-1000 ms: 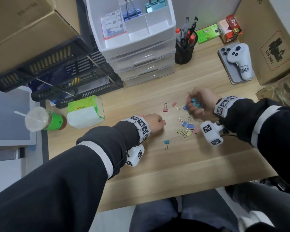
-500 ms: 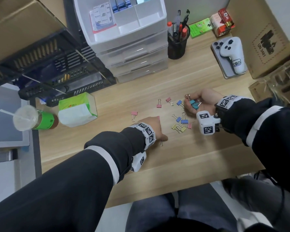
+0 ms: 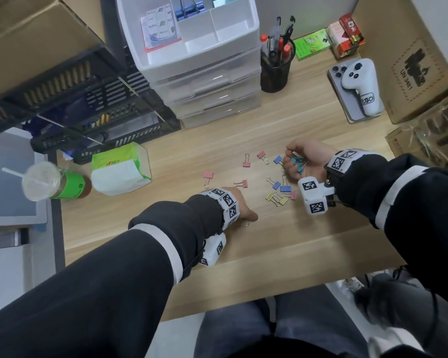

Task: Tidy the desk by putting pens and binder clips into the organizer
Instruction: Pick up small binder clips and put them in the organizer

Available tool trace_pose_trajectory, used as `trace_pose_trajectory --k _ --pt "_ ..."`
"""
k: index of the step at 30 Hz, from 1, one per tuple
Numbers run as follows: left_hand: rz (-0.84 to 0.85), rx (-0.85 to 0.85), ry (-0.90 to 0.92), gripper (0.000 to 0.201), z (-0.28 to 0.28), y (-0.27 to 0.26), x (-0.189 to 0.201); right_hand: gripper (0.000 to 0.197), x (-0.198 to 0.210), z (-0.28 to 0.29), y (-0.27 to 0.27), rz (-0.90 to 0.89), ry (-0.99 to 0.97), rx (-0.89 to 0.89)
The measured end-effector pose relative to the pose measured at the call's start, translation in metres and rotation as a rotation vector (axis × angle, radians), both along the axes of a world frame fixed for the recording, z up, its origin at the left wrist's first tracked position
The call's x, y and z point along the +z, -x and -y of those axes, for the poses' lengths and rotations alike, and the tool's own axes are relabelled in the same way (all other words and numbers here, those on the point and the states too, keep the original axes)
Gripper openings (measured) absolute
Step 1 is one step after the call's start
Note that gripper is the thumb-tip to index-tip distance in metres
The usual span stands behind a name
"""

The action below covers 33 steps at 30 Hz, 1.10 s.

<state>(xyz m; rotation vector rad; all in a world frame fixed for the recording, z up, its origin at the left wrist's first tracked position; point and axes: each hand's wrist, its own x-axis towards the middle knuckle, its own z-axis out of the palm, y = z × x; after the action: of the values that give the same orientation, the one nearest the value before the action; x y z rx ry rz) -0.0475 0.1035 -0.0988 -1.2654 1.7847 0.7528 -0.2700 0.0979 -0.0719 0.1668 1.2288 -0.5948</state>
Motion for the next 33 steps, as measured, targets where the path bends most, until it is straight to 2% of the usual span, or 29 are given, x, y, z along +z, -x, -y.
trace_pose_trajectory --k 9,16,19,22,26,29,33 --pt "-0.024 0.008 -0.040 0.035 0.000 0.010 -0.001 0.026 -0.006 0.004 0.001 -0.033 -0.010 0.048" --pt "-0.076 0.148 0.026 0.033 0.006 0.012 0.011 0.009 -0.005 0.005 -0.001 -0.067 -0.035 0.037" --pt "-0.168 0.231 0.061 0.032 0.021 0.014 0.030 0.010 0.000 0.005 -0.009 -0.028 -0.029 0.045" --pt "-0.362 0.326 0.112 0.026 0.039 0.018 0.054 0.012 0.009 0.005 -0.024 0.007 -0.043 0.011" --pt "-0.564 0.290 0.212 0.028 0.053 0.024 0.085 0.024 0.007 -0.001 -0.046 0.057 -0.022 0.024" --pt "-0.631 0.256 0.208 0.025 0.057 0.029 0.098 0.037 0.008 0.000 -0.057 0.140 0.022 0.066" --pt "-0.632 0.225 0.213 0.021 0.059 0.032 0.106 0.029 0.029 0.010 -0.062 0.208 0.091 0.038"
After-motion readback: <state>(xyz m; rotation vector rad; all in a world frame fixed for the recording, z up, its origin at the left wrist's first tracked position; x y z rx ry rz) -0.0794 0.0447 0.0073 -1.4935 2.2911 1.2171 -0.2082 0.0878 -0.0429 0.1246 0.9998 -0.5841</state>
